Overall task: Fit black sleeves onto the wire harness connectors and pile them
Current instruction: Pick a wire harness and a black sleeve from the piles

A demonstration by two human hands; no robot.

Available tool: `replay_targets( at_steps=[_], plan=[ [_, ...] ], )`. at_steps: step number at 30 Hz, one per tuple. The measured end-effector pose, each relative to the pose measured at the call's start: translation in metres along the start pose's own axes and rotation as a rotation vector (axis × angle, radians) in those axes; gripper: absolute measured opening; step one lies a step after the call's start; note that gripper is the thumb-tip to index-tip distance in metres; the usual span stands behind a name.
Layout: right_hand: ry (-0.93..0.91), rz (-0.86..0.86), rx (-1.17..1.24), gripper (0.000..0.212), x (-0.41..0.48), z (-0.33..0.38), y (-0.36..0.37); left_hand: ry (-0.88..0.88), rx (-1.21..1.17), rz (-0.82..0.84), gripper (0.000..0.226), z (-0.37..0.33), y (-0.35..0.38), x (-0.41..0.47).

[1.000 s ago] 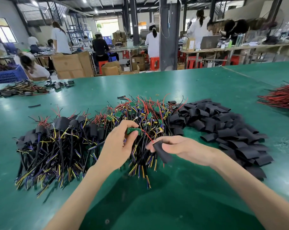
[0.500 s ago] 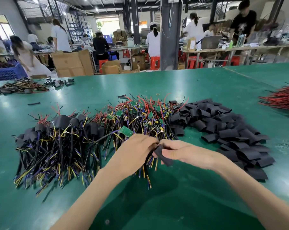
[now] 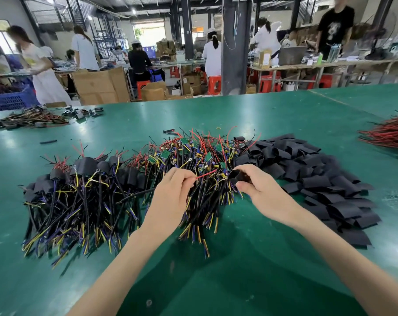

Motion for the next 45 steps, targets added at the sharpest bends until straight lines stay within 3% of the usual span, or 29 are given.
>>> replay_targets(
  at_steps=[3,16,20,26,32,36,40,45],
  plan=[
    [-0.021,-0.015,-0.091,0.026,0.0,-0.003,0.002,0.04,-0.019,0.028,0.01,-0.003,0.002,-0.002],
    [-0.068,0.006,-0.076,0.033,-0.002,0.007,0.003,0.173,0.094,0.104,0.011,-0.005,0.015,-0.005],
    [-0.156,0.02,-0.208,0.037,-0.004,0.013,0.002,0.176,0.118,0.089,0.013,-0.004,0.014,-0.005],
    [-0.293,0.069,-0.588,0.036,-0.006,0.019,0.012,0.164,0.166,0.073,0.007,-0.005,0.015,-0.004],
    [-0.254,0.109,-0.392,0.035,-0.005,0.018,0.008,0.136,0.177,0.035,0.004,-0.005,0.015,-0.005],
    [-0.205,0.128,-0.394,0.037,-0.004,0.018,0.007,0.173,0.191,0.061,0.003,-0.007,0.015,-0.005],
    [-0.233,0.111,-0.701,0.034,-0.007,0.017,0.014,0.193,0.1,0.137,0.009,-0.01,0.023,-0.006],
    [-0.283,0.093,-0.863,0.033,-0.013,0.031,0.039,0.138,-0.245,0.226,0.03,-0.013,0.036,-0.011]
  ],
)
Point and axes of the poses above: each hand's wrist, its own x-axis towards the middle knuckle, its own y-axis out of the palm, z = x × y, the point moved 4 cm from there along x, towards the middle knuckle, and after that the axes turned 9 degrees about z, right-handed, at the moved point
